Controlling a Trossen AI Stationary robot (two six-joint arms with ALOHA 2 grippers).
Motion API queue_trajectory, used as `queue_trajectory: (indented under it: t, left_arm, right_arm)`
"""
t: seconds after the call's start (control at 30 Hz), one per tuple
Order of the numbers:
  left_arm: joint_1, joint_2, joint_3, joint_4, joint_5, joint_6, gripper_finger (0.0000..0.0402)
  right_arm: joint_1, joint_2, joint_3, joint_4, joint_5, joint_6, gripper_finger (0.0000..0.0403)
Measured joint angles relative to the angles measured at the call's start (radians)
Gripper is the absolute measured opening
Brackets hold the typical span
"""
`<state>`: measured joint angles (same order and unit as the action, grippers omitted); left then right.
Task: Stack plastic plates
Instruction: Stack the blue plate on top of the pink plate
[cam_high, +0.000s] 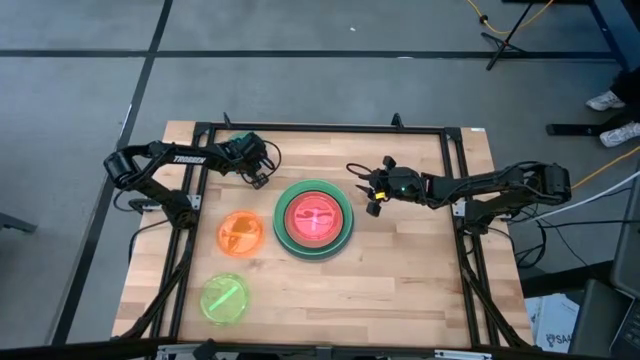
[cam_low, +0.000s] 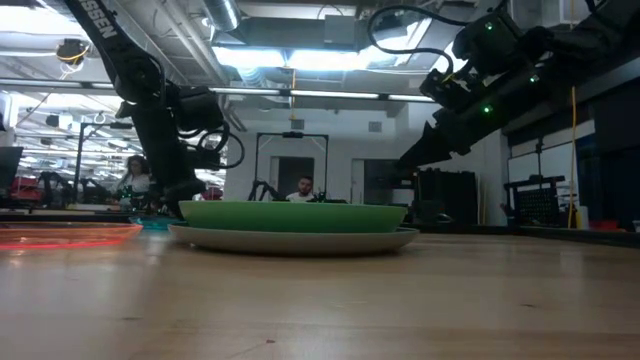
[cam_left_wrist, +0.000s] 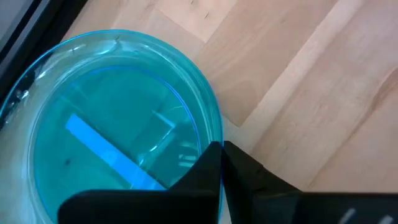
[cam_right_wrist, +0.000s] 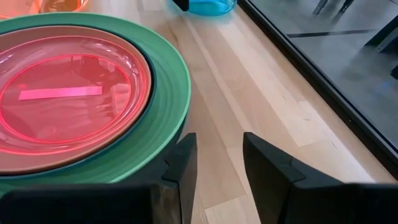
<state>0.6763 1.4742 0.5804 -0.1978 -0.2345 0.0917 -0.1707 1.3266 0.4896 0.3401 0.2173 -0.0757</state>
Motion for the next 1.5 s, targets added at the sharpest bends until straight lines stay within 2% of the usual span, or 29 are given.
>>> queue_trajectory:
  t: [0.33,0.7,0.83,0.97,1.17,1.5]
  left_arm:
    - [-0.048,-0.002,0.0,-0.001,-0.041,0.025,0.0002]
    - [-0.099,-0.084,0.0,0.0,-0.032,0.05,0.0002]
    - [-0.134,-0.134,0.0,-0.008,0.024,0.104,0.0002]
    - [-0.199,-0.185,0.0,-0.011,0.09,0.157,0.0002]
    - [-0.301,-0.243,0.0,0.014,0.092,0.157,0.0002]
    - [-0.514,-0.246,0.0,0.077,0.113,0.154,0.0002]
  right_arm:
    - [0.0,0.0,0.0,0.0,0.0,0.0,0.0121]
    - [0.0,0.0,0.0,0.001,0.004,-0.002,0.0121]
    - [0.0,0.0,0.0,0.001,0.008,-0.002,0.0121]
    - [0.0,0.0,0.0,0.001,0.008,-0.002,0.0121]
    - [0.0,0.0,0.0,0.0,0.007,-0.004,0.0121]
    - [0.0,0.001,0.0,0.008,0.007,-0.036,0.0121]
